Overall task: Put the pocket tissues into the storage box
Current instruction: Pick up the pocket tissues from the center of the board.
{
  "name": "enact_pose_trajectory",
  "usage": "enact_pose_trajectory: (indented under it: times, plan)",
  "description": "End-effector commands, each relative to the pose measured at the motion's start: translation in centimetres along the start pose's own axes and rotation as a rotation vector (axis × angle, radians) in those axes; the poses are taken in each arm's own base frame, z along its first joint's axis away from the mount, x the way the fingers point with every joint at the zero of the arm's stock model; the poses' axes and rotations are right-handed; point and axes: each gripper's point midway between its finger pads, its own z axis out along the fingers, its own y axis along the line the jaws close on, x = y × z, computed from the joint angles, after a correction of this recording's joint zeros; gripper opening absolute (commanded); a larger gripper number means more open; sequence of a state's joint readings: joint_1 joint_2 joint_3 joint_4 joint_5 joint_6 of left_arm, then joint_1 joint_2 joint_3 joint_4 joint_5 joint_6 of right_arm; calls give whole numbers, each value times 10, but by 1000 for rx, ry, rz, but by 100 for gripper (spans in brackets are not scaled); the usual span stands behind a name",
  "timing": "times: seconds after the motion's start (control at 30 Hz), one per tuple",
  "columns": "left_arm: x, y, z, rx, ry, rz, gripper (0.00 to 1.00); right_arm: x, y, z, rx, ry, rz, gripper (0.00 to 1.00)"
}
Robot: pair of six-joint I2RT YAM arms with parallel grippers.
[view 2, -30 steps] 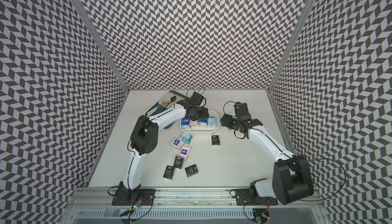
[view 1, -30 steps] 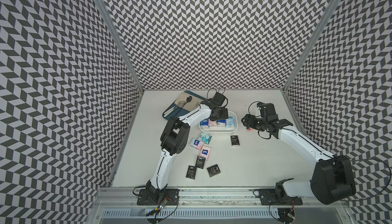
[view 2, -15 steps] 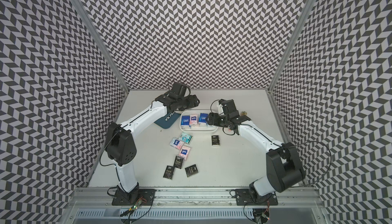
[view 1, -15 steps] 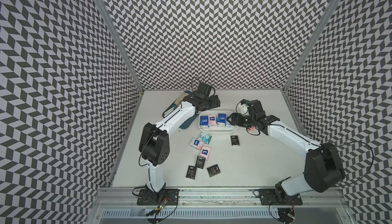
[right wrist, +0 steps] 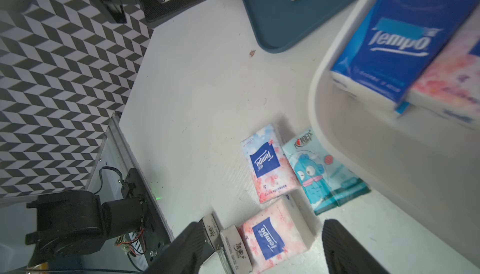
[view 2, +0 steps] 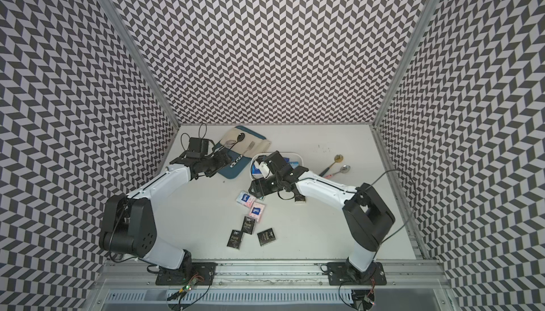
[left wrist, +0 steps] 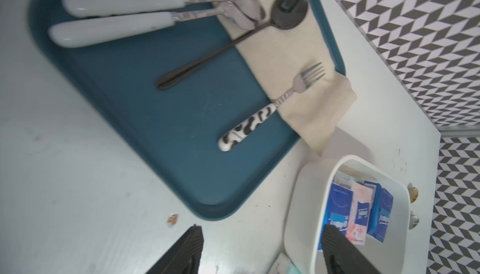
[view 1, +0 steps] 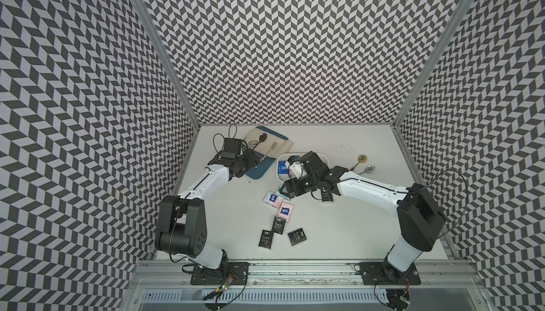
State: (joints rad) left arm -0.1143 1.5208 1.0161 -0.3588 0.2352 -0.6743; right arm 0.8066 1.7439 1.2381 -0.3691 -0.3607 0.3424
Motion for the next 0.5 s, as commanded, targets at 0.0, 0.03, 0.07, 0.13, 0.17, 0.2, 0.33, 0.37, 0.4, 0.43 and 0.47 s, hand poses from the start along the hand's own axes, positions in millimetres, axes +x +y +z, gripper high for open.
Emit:
enact_pose_trajectory:
  times: [0.0,0.03,0.07,0.13,0.17,0.2,0.33,0.37,0.4,0.43,0.47]
  plan:
    - [-10,9,-15,66,-32,-25,77,-3,8,15,45,21,-108,79]
    - [-10,19,-17,64,-29,-47,77,-3,9,21,59,32,-132,81]
    - [-9,28,-18,63,-25,-69,77,-4,11,25,73,41,-154,82]
    - [-8,43,-21,67,-19,-103,77,-1,12,37,94,65,-188,83]
    - [-7,49,-22,68,-17,-118,77,-2,13,41,104,73,-203,84]
    - [-6,53,-23,71,-15,-128,77,-2,13,47,112,84,-212,84]
    - [-3,64,-28,79,-12,-150,77,1,14,63,138,120,-248,84]
    - [-3,64,-29,82,-14,-152,77,3,14,67,145,131,-256,84]
    - [-3,64,-30,85,-13,-151,77,4,13,70,154,142,-261,84]
    - [-2,65,-31,88,-13,-153,77,5,12,74,166,150,-269,84]
    - [-1,65,-31,91,-11,-155,77,7,11,77,183,158,-278,84]
